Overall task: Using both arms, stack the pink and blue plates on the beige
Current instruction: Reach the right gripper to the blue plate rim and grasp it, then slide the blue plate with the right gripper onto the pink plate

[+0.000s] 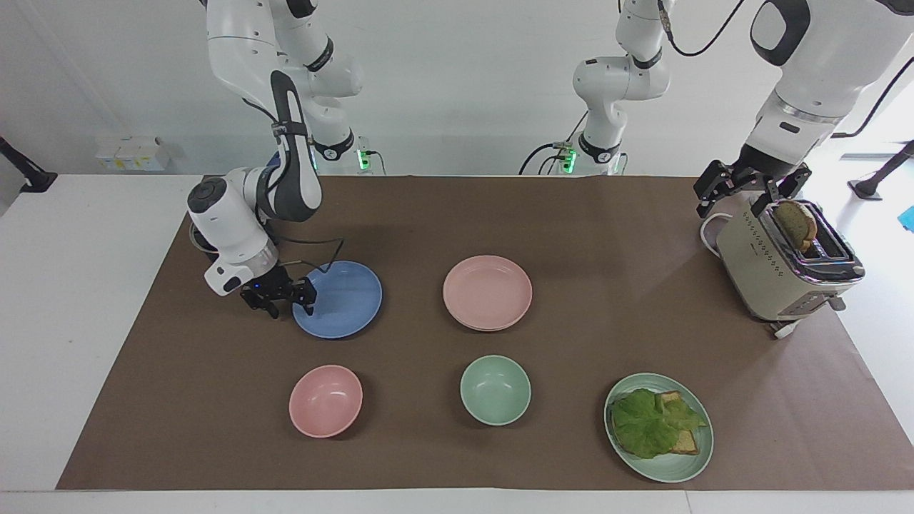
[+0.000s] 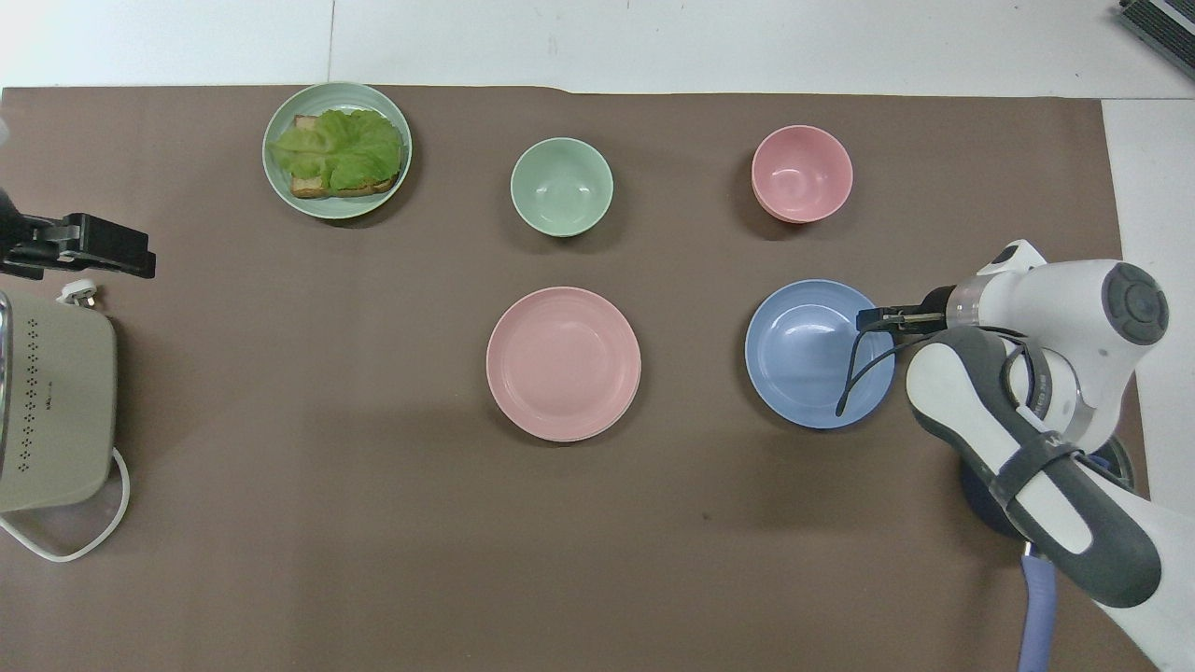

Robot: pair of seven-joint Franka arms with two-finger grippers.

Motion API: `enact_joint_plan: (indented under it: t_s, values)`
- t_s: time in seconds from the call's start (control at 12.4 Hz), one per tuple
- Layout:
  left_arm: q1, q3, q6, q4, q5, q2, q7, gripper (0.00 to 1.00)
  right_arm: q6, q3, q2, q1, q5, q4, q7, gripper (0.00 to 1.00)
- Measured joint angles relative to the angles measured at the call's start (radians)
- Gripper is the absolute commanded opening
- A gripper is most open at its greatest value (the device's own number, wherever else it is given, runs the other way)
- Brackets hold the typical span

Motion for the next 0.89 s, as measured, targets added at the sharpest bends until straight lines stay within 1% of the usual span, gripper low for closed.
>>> enact_joint_plan:
  t_s: [0.08,0.32,0.56,0.72,0.89]
  values:
    - [0.0,0.0,0.0,0.0,0.0,0.0,0.0,1.0,0.0,0.0,0.0,0.0,0.002,0.0,0.0,0.0]
    - [0.0,0.0,0.0,0.0,0.0,0.0,0.0,1.0,-0.013,0.001,-0.003,0.001,0.066,0.001,-0.007,0.0]
    - [0.0,0.0,0.0,0.0,0.0,0.0,0.0,1.0,-0.044,0.003,-0.028,0.002,0.075,0.009,-0.009,0.0]
    - [0.0,0.0,0.0,0.0,0.0,0.0,0.0,1.0,-0.074,0.007,-0.063,0.004,0.082,0.014,-0.009,0.0]
    - [0.0,0.0,0.0,0.0,0.0,0.0,0.0,1.0,-0.123,0.015,-0.121,0.02,0.139,0.019,-0.009,0.0]
